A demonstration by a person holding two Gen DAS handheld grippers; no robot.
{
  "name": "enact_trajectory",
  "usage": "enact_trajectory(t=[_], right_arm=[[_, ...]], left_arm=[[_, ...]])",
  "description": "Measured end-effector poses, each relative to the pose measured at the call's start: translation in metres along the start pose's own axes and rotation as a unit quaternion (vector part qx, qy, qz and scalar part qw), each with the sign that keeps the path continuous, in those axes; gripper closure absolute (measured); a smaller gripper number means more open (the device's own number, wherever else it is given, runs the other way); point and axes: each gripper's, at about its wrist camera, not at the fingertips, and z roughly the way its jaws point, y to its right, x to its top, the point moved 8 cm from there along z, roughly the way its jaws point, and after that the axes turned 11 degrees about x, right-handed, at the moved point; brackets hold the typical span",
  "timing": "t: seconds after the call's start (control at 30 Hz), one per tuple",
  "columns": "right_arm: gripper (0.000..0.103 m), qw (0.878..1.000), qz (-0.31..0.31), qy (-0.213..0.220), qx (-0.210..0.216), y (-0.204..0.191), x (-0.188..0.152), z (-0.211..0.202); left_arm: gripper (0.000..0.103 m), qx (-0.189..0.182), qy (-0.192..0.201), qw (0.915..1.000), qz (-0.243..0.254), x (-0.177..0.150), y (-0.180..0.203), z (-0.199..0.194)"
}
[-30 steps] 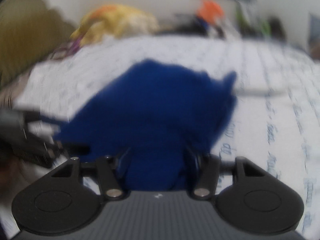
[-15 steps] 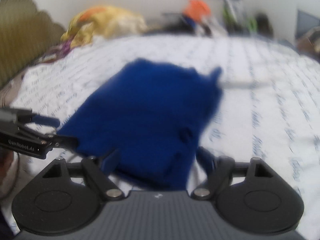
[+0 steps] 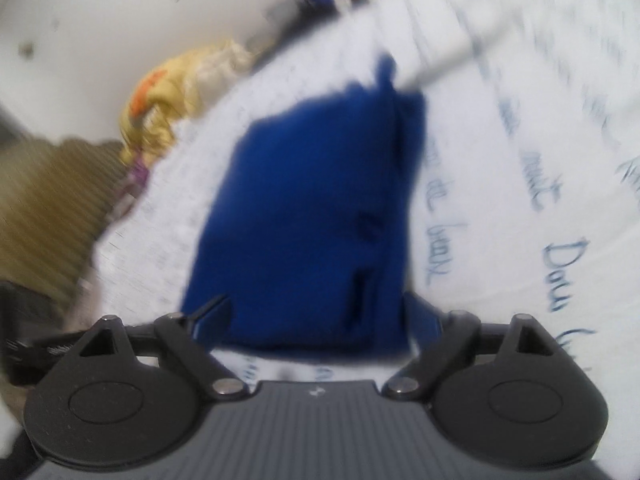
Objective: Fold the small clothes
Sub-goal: 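Open both tools and lift them away from the folded sweater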
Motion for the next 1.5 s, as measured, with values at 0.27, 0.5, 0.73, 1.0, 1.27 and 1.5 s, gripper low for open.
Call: enact_trajectory(t=[0.27, 0.5, 0.73, 1.0, 1.27, 1.5], right_arm=[[0.090, 0.992, -0.097, -0.047, -0.061, -0.008, 0.013, 0.000], [0.080, 0.978, -0.174, -0.043, -0.107, -0.011, 0.008, -0.009], [0.038, 0.968, -0.228, 0.040, -0.096, -0.056, 0.087, 0.011], [0.026, 0.972, -0.197, -0.018, -0.128, 0.006, 0.135, 0.092], [0.014, 0.975, -0.194, 0.050, -0.094, -0.046, 0.081, 0.019], [0.004, 0.972, -0.144, 0.025, -0.183, -0.026, -0.035, -0.020]], left_arm=[[0.088, 0.092, 0.013, 0.9928, 0.075, 0.009, -0.005, -0.012], [0.064, 0.125, 0.064, 0.9794, 0.146, -0.012, -0.002, -0.035], [0.024, 0.082, 0.123, 0.9658, 0.213, -0.003, 0.047, -0.025], [0.020, 0.112, 0.109, 0.9570, 0.245, -0.021, 0.051, 0.019], [0.014, 0.100, 0.114, 0.9666, 0.206, -0.038, 0.035, -0.017], [0.004, 0.154, 0.100, 0.9665, 0.179, -0.057, 0.020, -0.015]])
